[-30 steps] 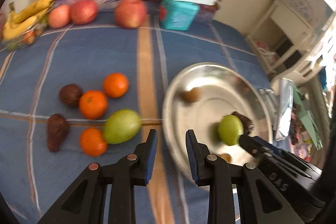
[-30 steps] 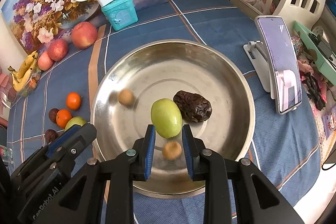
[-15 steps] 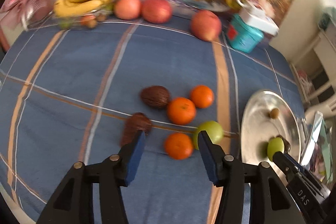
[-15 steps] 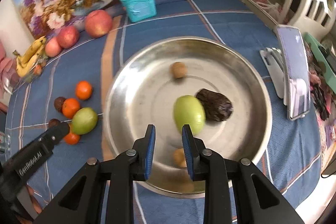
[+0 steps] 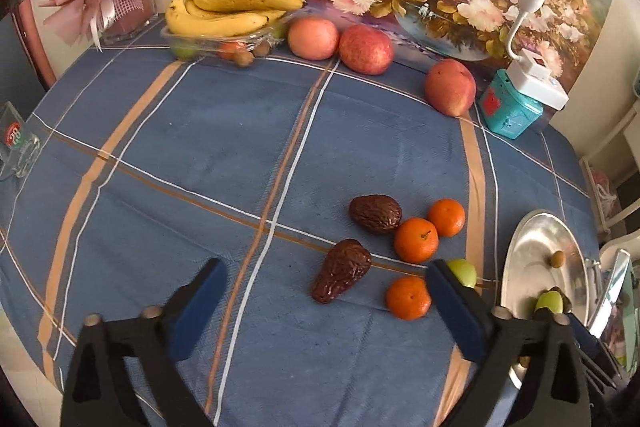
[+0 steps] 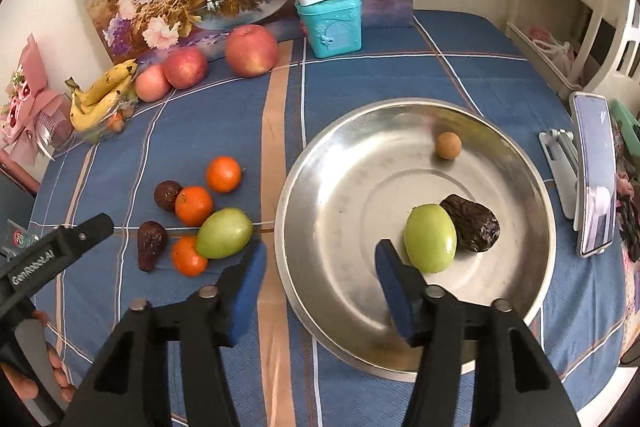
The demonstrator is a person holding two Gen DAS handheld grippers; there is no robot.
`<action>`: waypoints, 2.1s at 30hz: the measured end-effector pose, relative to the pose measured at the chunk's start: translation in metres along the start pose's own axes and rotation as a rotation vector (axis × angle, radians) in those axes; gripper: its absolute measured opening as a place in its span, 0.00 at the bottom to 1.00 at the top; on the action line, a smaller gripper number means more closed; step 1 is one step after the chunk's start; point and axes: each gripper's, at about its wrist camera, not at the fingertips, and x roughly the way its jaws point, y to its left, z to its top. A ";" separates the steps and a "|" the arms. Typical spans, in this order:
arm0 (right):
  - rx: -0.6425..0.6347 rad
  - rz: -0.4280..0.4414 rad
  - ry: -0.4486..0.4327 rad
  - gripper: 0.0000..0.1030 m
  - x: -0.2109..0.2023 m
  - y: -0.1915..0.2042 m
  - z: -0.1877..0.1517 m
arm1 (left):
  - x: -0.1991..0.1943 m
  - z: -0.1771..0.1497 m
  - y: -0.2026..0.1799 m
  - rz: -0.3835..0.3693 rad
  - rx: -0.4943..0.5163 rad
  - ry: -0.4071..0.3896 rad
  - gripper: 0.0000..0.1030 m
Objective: Organize fruits
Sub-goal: 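Withdraw the tools from the plate back toward the remaining fruits, then grasp the green pear with the right tool while the left tool grasps a dark date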
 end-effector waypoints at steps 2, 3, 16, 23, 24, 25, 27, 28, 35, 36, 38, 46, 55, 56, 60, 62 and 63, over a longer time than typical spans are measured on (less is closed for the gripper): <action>-0.005 0.000 -0.002 0.67 0.001 0.001 0.000 | 0.001 0.001 -0.002 0.007 0.003 -0.002 1.00; -0.008 0.000 0.000 0.68 0.002 0.001 0.000 | 0.002 0.001 -0.002 0.014 0.005 -0.004 1.00; 0.015 -0.027 -0.029 0.95 0.009 0.000 -0.003 | 0.013 0.002 0.011 0.041 -0.021 0.012 1.00; 0.007 -0.020 0.001 0.95 0.016 0.010 -0.002 | 0.020 0.007 0.023 0.042 -0.044 0.002 1.00; 0.007 -0.014 0.004 0.95 0.016 0.012 -0.002 | 0.022 0.008 0.025 0.036 -0.047 0.003 1.00; 0.008 -0.001 0.007 0.95 0.018 0.015 -0.001 | 0.025 0.009 0.027 0.029 -0.051 0.003 1.00; 0.002 0.012 0.005 0.95 0.019 0.021 0.004 | 0.029 0.012 0.032 0.018 -0.063 0.007 1.00; 0.000 0.016 0.003 0.95 0.019 0.024 0.007 | 0.031 0.013 0.034 0.012 -0.067 0.007 1.00; -0.004 0.037 -0.002 0.95 0.027 0.047 0.029 | 0.044 0.022 0.050 0.035 -0.093 -0.008 1.00; -0.013 0.039 0.003 0.95 0.031 0.053 0.031 | 0.045 0.022 0.051 0.032 -0.097 -0.007 1.00; -0.023 0.031 0.005 0.95 0.036 0.060 0.035 | 0.049 0.024 0.051 0.020 -0.105 -0.002 1.00; -0.039 0.012 0.023 0.95 0.055 0.075 0.044 | 0.059 0.031 0.031 -0.028 -0.069 0.007 1.00; 0.010 0.041 0.041 0.70 0.062 0.066 0.039 | 0.063 0.027 0.031 -0.096 -0.115 0.078 0.97; 0.008 0.045 0.044 0.69 0.062 0.067 0.038 | 0.062 0.026 0.030 -0.097 -0.111 0.082 0.93; -0.001 0.071 0.071 0.62 0.066 0.071 0.033 | 0.062 0.025 0.023 -0.100 -0.081 0.107 0.86; 0.001 0.072 0.087 0.61 0.069 0.070 0.030 | 0.064 0.024 0.019 -0.114 -0.084 0.127 0.81; 0.001 0.071 0.093 0.61 0.071 0.070 0.029 | 0.065 0.023 0.018 -0.114 -0.083 0.135 0.80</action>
